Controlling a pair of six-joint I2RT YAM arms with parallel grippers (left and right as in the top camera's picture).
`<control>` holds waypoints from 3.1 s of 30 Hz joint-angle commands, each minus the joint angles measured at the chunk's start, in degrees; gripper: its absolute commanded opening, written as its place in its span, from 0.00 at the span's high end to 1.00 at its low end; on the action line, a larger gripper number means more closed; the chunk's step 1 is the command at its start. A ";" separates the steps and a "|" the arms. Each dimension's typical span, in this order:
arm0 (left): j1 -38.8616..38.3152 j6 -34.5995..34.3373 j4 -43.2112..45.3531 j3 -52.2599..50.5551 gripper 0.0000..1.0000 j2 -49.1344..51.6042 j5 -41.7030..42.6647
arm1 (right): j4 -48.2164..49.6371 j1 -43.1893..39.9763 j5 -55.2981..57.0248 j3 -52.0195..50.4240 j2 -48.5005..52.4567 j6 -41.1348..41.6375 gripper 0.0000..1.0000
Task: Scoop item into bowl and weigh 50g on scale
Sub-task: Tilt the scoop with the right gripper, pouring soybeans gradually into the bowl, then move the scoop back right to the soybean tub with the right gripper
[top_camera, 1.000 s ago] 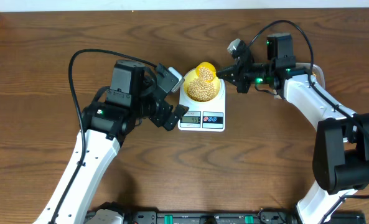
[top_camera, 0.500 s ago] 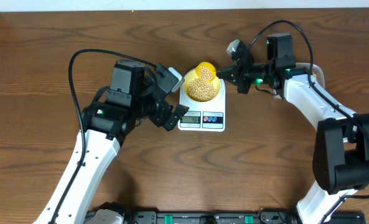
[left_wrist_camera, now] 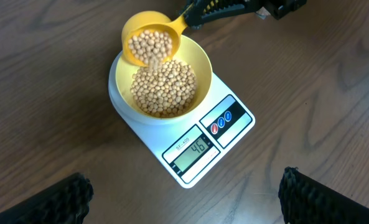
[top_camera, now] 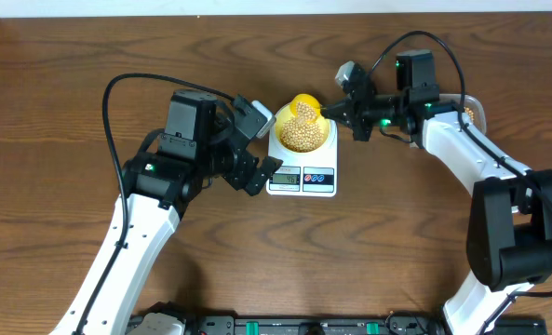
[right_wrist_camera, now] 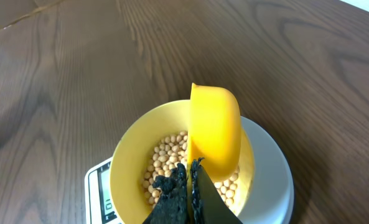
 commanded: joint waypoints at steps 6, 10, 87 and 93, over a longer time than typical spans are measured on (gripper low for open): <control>0.20 0.72 -0.02 -0.26 0.02 -0.22 -0.52 | 0.11 1.40 -0.61 -0.07 0.28 -1.81 0.99; 0.20 0.72 -0.02 -0.26 0.02 -0.22 -0.52 | -0.24 1.40 -0.61 -0.07 0.28 -1.73 0.99; 0.20 0.72 -0.02 -0.26 0.03 -0.22 -0.52 | -2.21 -24.22 -9.57 0.04 -8.81 35.78 0.99; 0.20 0.72 -0.02 -0.26 0.02 -0.22 -0.52 | -7.85 -30.88 -5.75 0.04 -10.51 35.50 0.99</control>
